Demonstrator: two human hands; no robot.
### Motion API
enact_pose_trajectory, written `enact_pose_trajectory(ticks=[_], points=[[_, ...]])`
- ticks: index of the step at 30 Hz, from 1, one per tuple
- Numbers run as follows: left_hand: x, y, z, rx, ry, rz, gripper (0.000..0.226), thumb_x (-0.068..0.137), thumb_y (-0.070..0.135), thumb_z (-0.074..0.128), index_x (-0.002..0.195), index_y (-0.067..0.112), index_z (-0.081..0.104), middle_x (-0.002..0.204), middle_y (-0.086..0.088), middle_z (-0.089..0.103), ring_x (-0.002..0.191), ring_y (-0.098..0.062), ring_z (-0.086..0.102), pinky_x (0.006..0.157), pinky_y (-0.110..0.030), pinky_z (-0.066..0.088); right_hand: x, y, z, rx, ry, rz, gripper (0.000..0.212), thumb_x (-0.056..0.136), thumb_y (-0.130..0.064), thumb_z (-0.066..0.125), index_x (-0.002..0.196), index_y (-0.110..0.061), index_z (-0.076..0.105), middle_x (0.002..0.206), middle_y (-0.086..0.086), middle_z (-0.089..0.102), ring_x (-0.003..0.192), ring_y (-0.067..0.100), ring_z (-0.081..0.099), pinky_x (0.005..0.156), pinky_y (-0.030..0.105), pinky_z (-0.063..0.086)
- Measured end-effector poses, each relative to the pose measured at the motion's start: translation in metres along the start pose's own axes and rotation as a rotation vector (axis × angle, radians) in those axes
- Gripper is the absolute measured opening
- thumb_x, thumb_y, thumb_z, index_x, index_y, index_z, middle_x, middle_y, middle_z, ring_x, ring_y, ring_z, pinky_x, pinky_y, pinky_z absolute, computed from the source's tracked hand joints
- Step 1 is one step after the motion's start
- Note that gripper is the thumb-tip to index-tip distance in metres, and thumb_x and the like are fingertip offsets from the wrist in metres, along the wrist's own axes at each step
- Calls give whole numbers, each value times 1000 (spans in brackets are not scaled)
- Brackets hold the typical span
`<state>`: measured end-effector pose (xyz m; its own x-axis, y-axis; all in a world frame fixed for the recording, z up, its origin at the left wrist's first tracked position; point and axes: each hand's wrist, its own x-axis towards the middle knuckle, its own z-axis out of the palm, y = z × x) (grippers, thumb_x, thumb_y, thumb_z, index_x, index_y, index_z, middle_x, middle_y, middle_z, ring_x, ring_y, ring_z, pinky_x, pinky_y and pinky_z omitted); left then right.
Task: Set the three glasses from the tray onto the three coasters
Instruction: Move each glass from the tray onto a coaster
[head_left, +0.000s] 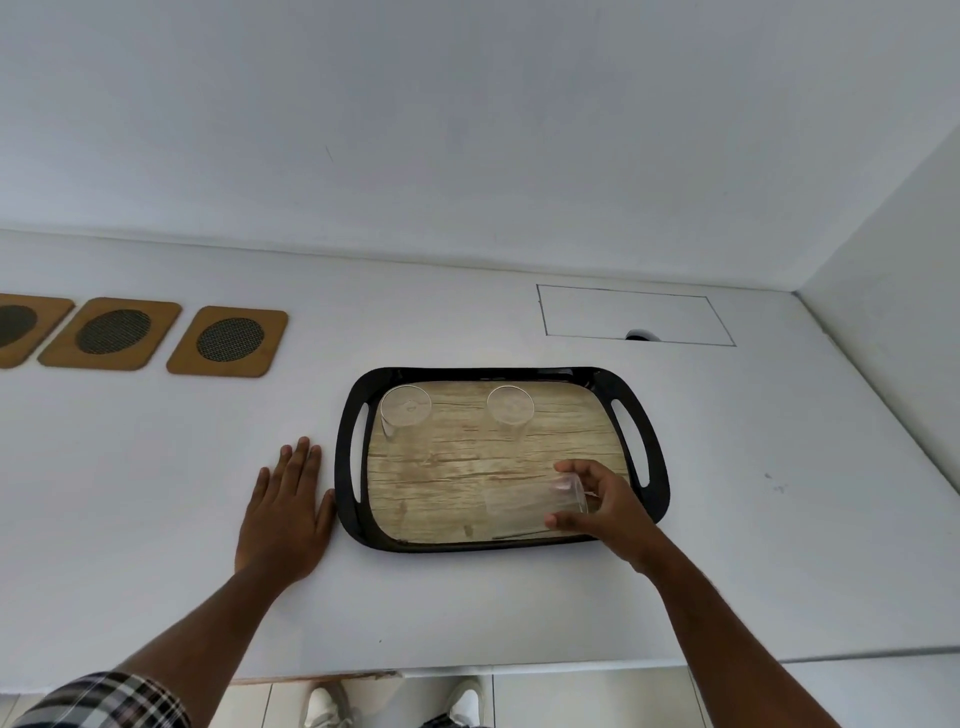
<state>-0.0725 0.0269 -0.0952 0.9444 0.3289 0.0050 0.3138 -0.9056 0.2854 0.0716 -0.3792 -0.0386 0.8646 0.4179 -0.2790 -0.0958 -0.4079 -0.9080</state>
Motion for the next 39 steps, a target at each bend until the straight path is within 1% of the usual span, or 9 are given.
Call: enact_pose_trajectory(ticks=[4, 7, 13, 16, 18, 21, 29, 34, 39], points=[[0, -1, 0, -11, 4, -2, 79, 94, 56, 9, 159, 10, 14, 168, -7, 11, 156, -23, 5, 126, -44, 12, -1, -6, -10, 92, 100, -54, 87, 54, -38, 101, 132, -29, 64, 118, 3, 75, 115, 15, 70, 91, 29, 60], [0, 1, 0, -7, 12, 4, 79, 95, 56, 10, 159, 10, 16, 168, -8, 13, 155, -23, 8, 126, -45, 13, 2, -15, -20, 113, 216, -102, 87, 55, -39, 100, 133, -26, 63, 118, 1, 74, 116, 16, 71, 94, 32, 61], [-3, -1, 4, -22, 18, -10, 78, 95, 54, 13, 158, 9, 18, 167, -9, 14, 155, -24, 9, 126, -46, 14, 16, -32, -28, -56, 423, -199, 88, 64, -23, 101, 139, -29, 56, 128, -16, 67, 119, 6, 66, 93, 35, 60], [-9, -4, 8, -25, 20, -22, 78, 95, 55, 14, 158, 9, 17, 167, -9, 14, 155, -24, 9, 126, -46, 14, 25, -40, -27, -123, 493, -252, 93, 64, -21, 101, 142, -29, 50, 125, -8, 69, 117, 9, 67, 91, 33, 60], [-8, -7, 7, -22, 21, -20, 78, 95, 55, 13, 159, 9, 16, 167, -8, 13, 155, -24, 8, 126, -46, 14, 28, -42, -25, -178, 532, -288, 88, 65, -20, 100, 139, -25, 52, 125, -9, 70, 118, 13, 67, 91, 35, 61], [-7, -6, 6, -21, 20, -13, 78, 95, 56, 13, 159, 10, 15, 168, -7, 12, 155, -22, 6, 126, -45, 13, 33, -46, -26, -245, 559, -303, 81, 67, -18, 98, 137, -20, 57, 129, -8, 69, 119, 13, 67, 91, 42, 62], [0, -5, 4, -19, 28, 3, 77, 96, 55, 16, 159, 12, 17, 168, -7, 14, 156, -23, 8, 126, -44, 14, 36, -46, -28, -324, 603, -271, 81, 66, -20, 98, 136, -20, 59, 129, -10, 68, 112, 9, 64, 91, 47, 61], [2, -6, 5, -23, 31, 8, 77, 96, 57, 16, 159, 13, 16, 168, -5, 13, 156, -21, 7, 126, -44, 13, 36, -42, -29, -359, 604, -258, 80, 66, -21, 98, 136, -20, 60, 130, -5, 69, 114, 12, 67, 92, 49, 60], [1, -7, 7, -16, 33, 8, 77, 96, 56, 16, 159, 13, 17, 168, -6, 14, 156, -22, 8, 126, -44, 14, 39, -42, -27, -382, 597, -243, 80, 66, -23, 98, 136, -22, 59, 131, -8, 69, 116, 12, 67, 93, 47, 59]])
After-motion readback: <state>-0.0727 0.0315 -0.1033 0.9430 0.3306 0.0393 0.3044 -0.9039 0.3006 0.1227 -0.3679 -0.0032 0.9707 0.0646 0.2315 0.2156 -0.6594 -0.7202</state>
